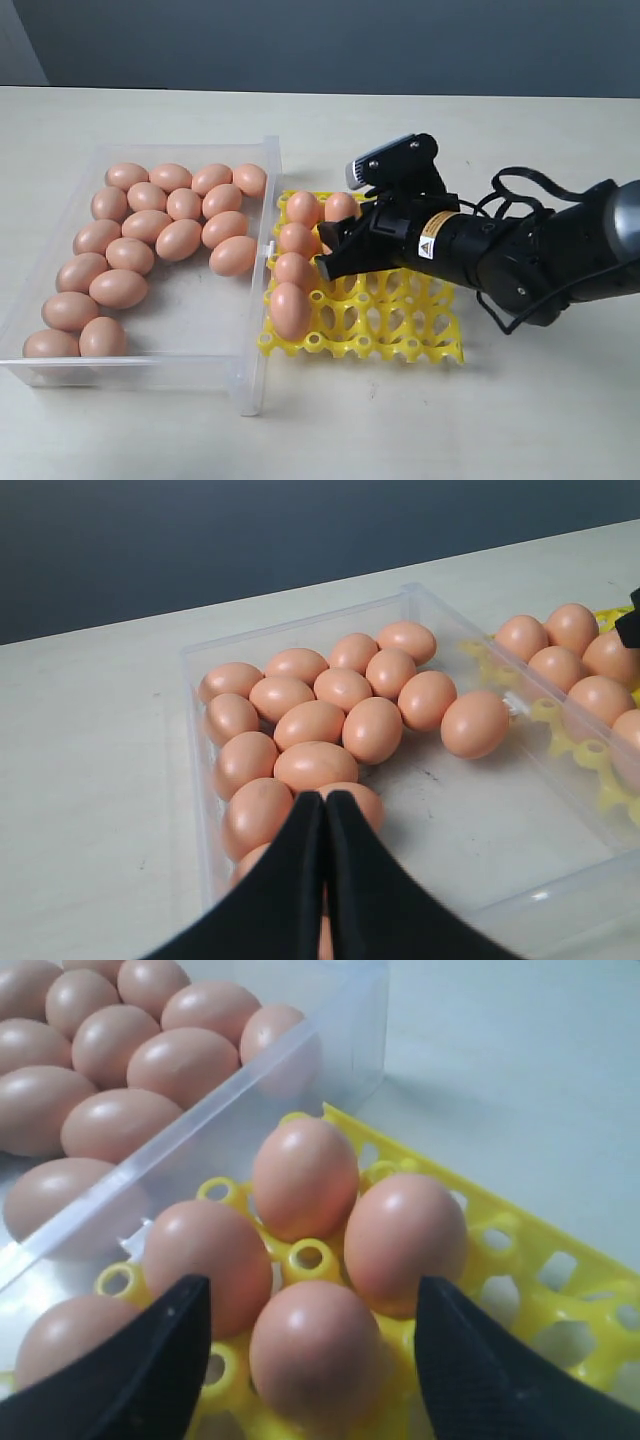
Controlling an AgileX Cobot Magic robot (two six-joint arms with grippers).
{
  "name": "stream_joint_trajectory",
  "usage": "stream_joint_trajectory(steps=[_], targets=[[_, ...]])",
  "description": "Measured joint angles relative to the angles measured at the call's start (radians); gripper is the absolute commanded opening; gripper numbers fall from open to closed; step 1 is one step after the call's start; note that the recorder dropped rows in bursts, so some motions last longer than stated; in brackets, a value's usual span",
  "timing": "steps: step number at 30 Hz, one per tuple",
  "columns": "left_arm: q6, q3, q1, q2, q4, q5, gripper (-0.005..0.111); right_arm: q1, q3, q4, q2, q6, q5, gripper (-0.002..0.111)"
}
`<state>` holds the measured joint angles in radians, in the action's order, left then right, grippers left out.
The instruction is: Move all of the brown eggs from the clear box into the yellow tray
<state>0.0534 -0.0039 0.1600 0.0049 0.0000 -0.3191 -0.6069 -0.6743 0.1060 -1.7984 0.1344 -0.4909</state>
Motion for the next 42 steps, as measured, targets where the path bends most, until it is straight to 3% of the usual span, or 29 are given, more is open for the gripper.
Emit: stream_joint_trajectory(steps=[9,14,20,29,42], targets=[[0.000,0.000,0.000,0.000,0.000,0.000,0.000,-0.016,0.000,-0.006,0.230,-0.019,0.219,0.058],[0.000,0.000,0.000,0.000,0.000,0.000,0.000,-0.122,-0.111,0.004,0.278,-0.021,0.433,0.045],[0.000,0.000,0.000,0.000,0.000,0.000,0.000,-0.219,-0.424,0.056,0.125,-0.057,0.699,0.045],[0.000,0.000,0.000,0.000,0.000,0.000,0.000,-0.293,-0.817,0.077,-0.234,-0.320,1.145,0.045],[0.000,0.000,0.000,0.000,0.000,0.000,0.000,-0.340,-0.880,0.190,-0.324,-0.430,1.141,0.045]])
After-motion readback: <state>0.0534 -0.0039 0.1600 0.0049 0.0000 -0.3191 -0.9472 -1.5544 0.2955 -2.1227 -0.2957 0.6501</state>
